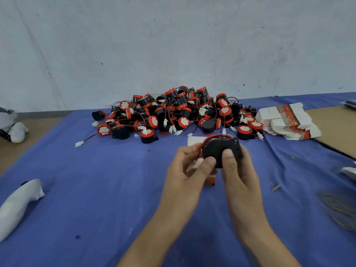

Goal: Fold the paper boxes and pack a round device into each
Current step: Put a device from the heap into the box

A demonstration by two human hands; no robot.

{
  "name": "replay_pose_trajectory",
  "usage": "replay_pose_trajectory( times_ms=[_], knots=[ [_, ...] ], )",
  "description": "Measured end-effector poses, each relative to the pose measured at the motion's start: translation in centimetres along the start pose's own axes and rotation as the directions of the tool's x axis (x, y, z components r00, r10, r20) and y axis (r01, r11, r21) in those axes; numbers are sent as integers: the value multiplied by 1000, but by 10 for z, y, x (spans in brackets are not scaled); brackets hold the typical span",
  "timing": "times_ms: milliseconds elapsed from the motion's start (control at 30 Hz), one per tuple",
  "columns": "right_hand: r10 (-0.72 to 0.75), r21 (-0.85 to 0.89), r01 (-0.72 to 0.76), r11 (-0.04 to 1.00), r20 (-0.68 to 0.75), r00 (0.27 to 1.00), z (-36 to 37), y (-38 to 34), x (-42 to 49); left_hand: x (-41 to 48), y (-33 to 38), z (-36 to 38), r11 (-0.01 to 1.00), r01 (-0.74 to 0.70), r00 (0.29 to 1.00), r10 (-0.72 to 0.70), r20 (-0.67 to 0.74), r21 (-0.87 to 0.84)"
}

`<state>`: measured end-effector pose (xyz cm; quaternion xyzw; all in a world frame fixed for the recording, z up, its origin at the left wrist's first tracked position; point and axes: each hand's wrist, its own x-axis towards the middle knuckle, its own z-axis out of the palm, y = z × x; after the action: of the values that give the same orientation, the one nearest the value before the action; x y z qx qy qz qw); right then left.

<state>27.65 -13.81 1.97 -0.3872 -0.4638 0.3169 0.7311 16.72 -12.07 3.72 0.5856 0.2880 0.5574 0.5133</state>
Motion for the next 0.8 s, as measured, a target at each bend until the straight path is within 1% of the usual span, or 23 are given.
replay_pose_trajectory(
  times_ms=[33, 100, 167, 200, 267, 333, 400, 467, 533, 600, 667, 700, 800],
  knots=[
    [-2, -28, 2, 1000, 0, 1000, -4, -1, 3, 3, 1, -5, 997, -41, 999, 42, -23, 65],
    [26, -46, -30, 998, -82, 996, -15, -1, 12, 6, 2, -18, 966, -113, 991, 127, -48, 232],
    [60, -120, -81, 989, -171, 983, -28, 3, 21, 9, 3, -31, 891, -165, 976, 210, -60, 424],
    [85, -177, -119, 977, -187, 979, -34, 8, 24, 9, 2, -35, 836, -186, 969, 244, -46, 516],
    [178, -266, -212, 940, -145, 973, -41, 19, 29, 10, -2, -43, 720, -216, 961, 275, 15, 660],
    [283, -317, -287, 904, -60, 957, -42, 31, 33, 11, -8, -47, 604, -224, 965, 249, 86, 765],
    [352, -365, -318, 875, 30, 935, -39, 41, 36, 12, -13, -48, 514, -234, 964, 233, 128, 825],
    [378, -390, -311, 867, 107, 920, -35, 48, 36, 13, -16, -50, 448, -257, 952, 268, 146, 856],
    [354, -419, -252, 872, 185, 917, -35, 54, 36, 14, -18, -50, 362, -310, 925, 327, 192, 879],
    [331, -468, -183, 865, 258, 908, -35, 54, 36, 17, -21, -51, 251, -365, 888, 383, 254, 897],
    [337, -485, -164, 859, 293, 895, -33, 51, 34, 20, -21, -51, 173, -384, 872, 391, 295, 907],
    [341, -488, -163, 858, 302, 890, -33, 49, 34, 21, -21, -52, 149, -391, 871, 380, 312, 908],
    [348, -504, -164, 848, 296, 890, -30, 45, 31, 23, -21, -58, 112, -402, 882, 313, 352, 909]
  ],
)
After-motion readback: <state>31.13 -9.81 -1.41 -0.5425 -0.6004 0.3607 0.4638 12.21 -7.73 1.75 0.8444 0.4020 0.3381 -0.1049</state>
